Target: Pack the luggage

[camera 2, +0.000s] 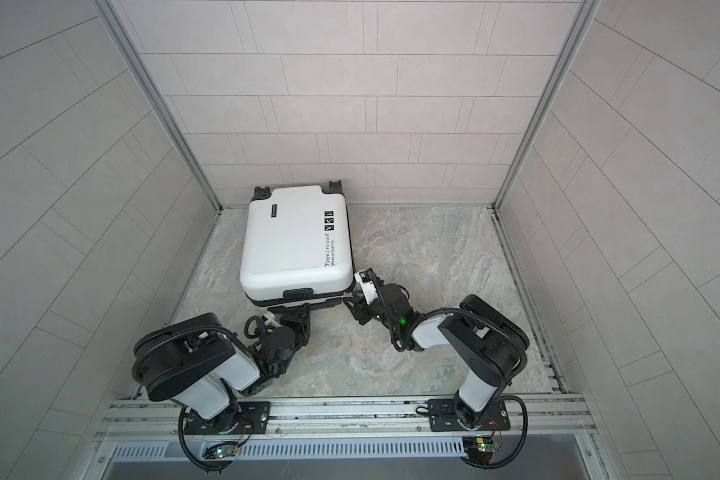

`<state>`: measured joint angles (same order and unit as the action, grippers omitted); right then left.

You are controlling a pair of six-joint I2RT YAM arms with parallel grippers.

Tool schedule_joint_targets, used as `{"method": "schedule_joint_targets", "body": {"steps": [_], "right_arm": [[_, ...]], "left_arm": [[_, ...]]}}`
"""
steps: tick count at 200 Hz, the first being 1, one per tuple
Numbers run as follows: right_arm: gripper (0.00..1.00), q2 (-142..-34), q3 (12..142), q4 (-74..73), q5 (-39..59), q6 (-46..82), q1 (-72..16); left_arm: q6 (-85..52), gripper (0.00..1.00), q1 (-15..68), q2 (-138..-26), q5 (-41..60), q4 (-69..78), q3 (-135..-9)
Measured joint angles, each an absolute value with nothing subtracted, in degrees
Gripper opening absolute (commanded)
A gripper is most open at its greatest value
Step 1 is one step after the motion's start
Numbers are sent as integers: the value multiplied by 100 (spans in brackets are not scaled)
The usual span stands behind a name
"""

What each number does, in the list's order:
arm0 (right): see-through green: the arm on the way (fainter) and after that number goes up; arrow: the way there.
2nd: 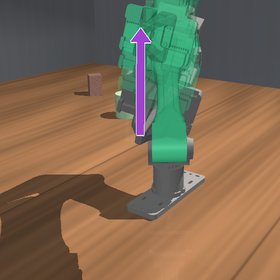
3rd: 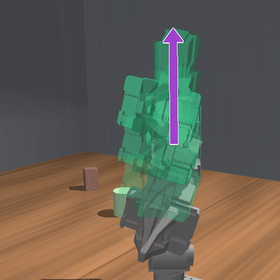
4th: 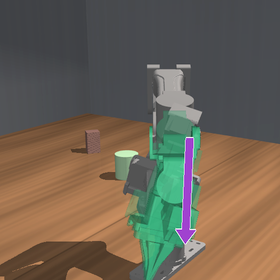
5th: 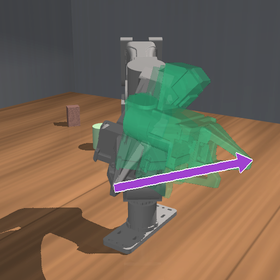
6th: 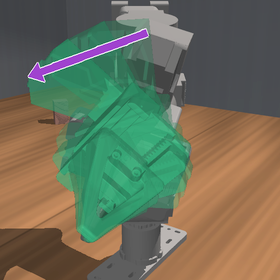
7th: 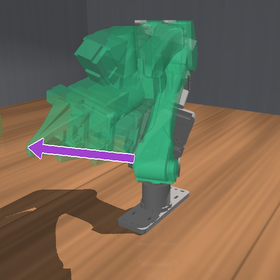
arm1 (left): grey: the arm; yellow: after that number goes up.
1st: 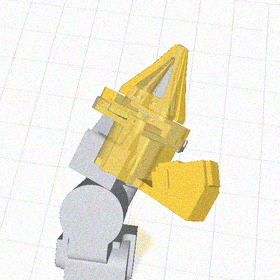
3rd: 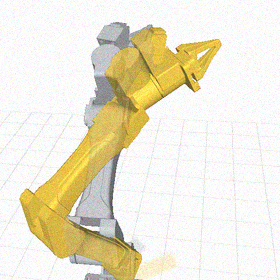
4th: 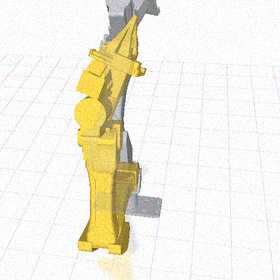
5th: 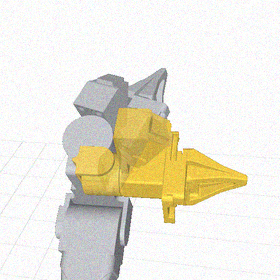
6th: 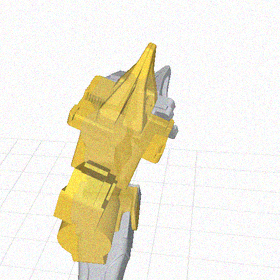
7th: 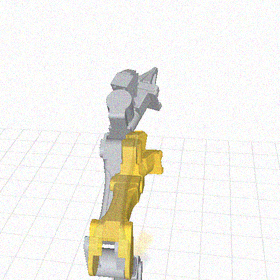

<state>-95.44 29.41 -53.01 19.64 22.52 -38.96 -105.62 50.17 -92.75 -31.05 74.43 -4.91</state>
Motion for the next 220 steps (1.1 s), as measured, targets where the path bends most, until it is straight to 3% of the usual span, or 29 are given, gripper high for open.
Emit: {"method": "schedule_joint_targets", "body": {"steps": [125,220], "right_arm": [[28,-9894,2985,-5631,2261,2574,-3903],[4,-10031,3059,-5878,2231,2814,-3946]], "left_arm": [[-10562,0,5015,-9275,-3114,7446,-491],[-10562,0,5015,-9275,-3111,7446,-489]]}}
